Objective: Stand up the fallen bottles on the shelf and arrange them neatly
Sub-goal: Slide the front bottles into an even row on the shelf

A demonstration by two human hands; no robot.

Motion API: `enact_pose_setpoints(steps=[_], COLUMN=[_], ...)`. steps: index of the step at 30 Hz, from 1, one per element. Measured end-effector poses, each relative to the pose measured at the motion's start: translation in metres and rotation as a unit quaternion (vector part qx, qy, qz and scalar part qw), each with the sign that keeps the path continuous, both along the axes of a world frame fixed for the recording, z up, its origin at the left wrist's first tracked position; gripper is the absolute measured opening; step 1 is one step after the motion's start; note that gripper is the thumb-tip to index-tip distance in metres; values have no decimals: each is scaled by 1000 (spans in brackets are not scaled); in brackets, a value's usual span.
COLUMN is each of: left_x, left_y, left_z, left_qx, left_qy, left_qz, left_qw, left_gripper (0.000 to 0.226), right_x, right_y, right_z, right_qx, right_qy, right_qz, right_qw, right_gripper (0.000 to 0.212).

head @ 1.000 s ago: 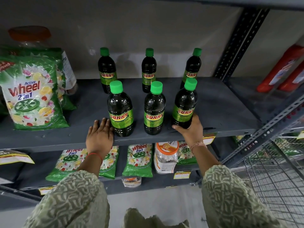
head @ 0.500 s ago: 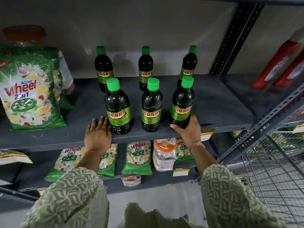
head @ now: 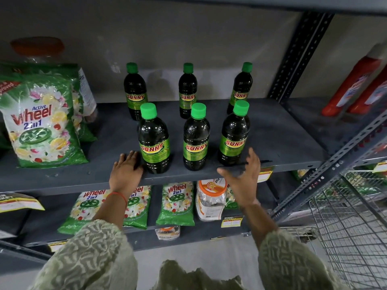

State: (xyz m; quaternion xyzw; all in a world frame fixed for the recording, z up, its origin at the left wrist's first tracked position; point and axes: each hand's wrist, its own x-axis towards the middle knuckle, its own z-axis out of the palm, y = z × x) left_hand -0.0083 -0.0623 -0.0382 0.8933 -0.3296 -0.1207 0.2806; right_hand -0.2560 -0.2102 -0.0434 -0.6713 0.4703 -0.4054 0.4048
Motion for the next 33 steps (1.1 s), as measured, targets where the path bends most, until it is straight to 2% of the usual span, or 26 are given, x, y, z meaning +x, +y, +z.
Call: enact_pose_setpoints(steps=[2,4,6,11,18,24,33], left_x=[-1,-8,-19,-37,-42,-27,0], left_y=[4,9,10,0,-3,8,34], left_z=[9,12,11,10,2,4,9], left_qx=[-51,-71,-88,-167,-180,-170,-176], left_qy=[108,146,159,130,79,45,53], left_qz=[25,-6,-24,17,62,75,91], left_qw=[993,987,983,977,979,982,979], left_gripper=[68,80,83,82,64,58,56], right_x=[2,14,32,62,71,70,71], right_y=[31,49,49,20,14,14,12], right_z=[-2,-1,3,12,13,12,11], right_qx=[-34,-35,0,9,-14,-25,-29], right_qy=[-12,-16,-4,59,80,71,67], right_qz=[21,76,120,127,131,128,124], right_qw=[999,996,993,990,988,989,990], right_gripper=[91,82,86,99,63,60,57])
